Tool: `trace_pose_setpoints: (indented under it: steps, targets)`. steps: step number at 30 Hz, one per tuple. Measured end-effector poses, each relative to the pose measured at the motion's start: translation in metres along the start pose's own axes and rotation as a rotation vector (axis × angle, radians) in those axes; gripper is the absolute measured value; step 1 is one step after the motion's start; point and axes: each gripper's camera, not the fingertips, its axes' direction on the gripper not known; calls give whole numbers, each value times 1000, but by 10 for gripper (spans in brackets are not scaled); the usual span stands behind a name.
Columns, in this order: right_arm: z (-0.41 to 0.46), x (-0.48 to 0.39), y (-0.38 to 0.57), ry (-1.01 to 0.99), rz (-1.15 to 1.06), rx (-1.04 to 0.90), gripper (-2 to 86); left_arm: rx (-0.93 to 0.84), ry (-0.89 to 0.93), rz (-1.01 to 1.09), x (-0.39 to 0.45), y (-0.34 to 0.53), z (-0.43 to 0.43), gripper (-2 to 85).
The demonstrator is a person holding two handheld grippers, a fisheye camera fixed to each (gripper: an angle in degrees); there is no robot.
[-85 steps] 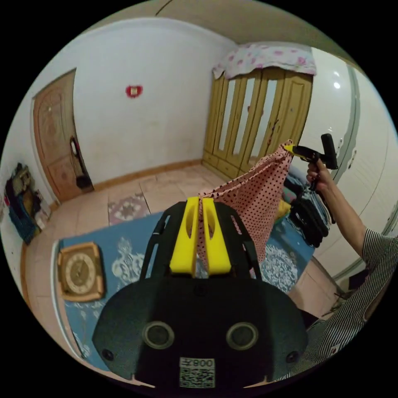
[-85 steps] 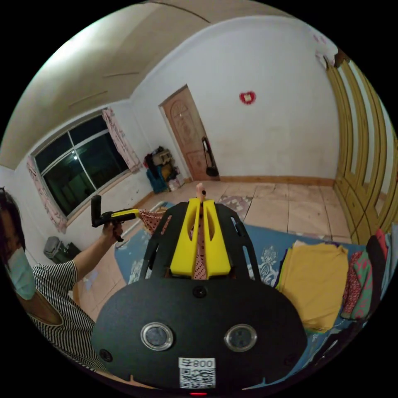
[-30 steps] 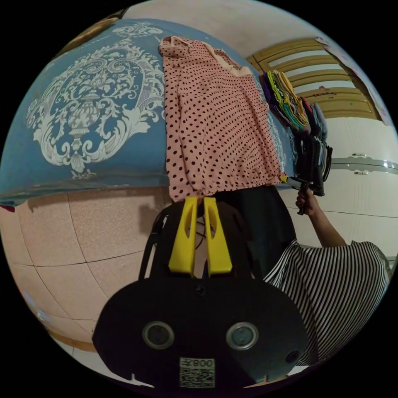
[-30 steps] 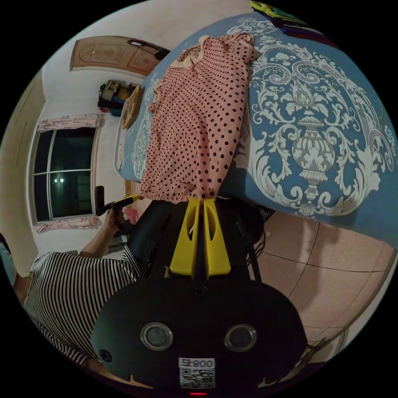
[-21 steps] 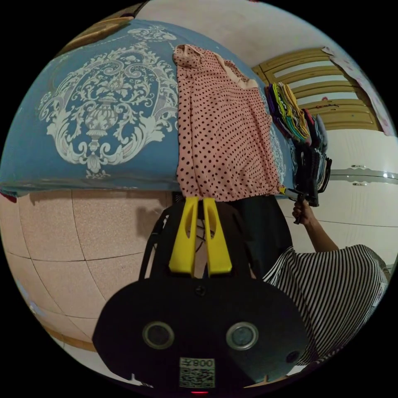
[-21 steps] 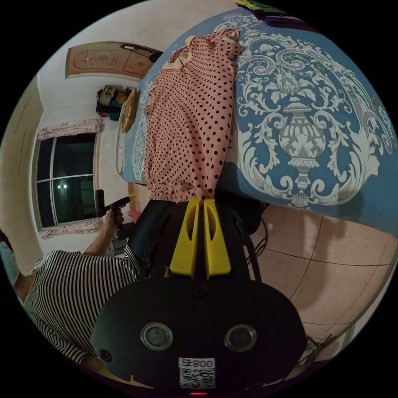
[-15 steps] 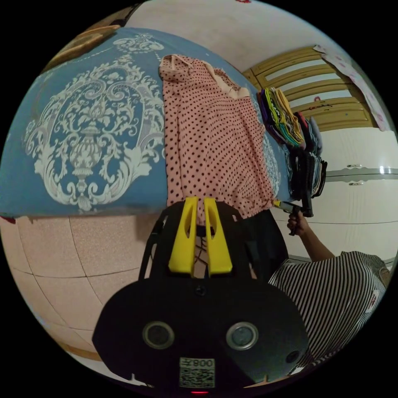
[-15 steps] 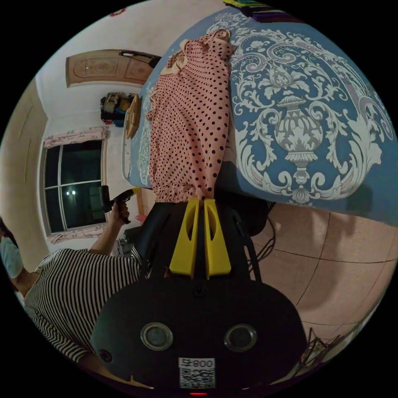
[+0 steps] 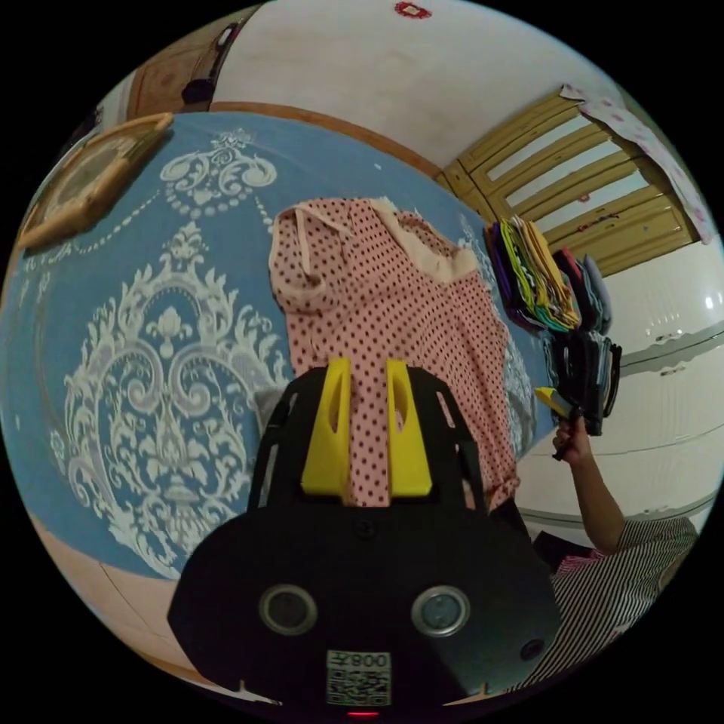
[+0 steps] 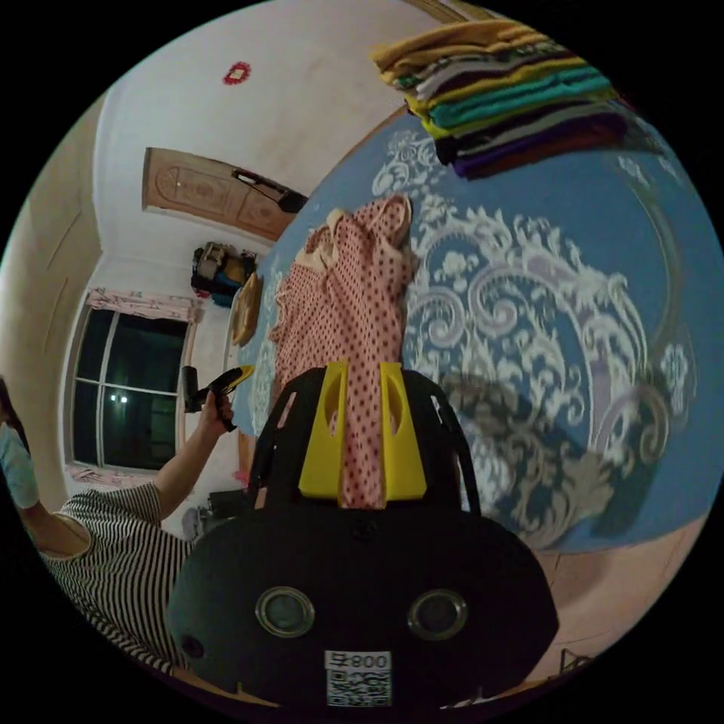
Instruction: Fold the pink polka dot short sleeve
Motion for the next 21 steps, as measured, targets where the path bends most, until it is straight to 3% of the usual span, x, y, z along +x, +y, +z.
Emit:
trace_pose_setpoints:
  steps: [7,13,21]
  targets:
    - [47,-10,-104,187,-73,11,85,-31,-141,1,-14,-93,10,76]
    - [101,-2,-146,357,-83,-75,58,-143,-247,15,-26,-134,20,25]
    - [101,-3,-174,353,-94,5,9,36,-150,-47,-54,-166,-51,10]
